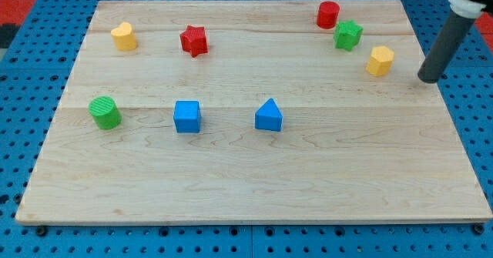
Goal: Move the yellow hexagon down to the green star
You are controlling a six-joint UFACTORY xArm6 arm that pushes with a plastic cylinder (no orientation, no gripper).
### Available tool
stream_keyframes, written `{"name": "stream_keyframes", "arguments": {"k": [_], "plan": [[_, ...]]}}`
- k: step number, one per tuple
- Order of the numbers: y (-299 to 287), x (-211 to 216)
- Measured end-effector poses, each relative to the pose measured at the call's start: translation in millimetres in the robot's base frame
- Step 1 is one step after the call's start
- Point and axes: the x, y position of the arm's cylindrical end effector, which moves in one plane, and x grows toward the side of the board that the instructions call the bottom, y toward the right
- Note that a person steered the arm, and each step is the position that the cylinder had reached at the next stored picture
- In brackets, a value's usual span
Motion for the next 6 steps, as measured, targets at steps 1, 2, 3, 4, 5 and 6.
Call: {"name": "stream_keyframes", "arguments": {"k": [1,2,3,4,5,6], "plan": [[-2,-27],[-22,-30],[-32,-2],[-39,-15],[-65,-43],[-84,-36]]}}
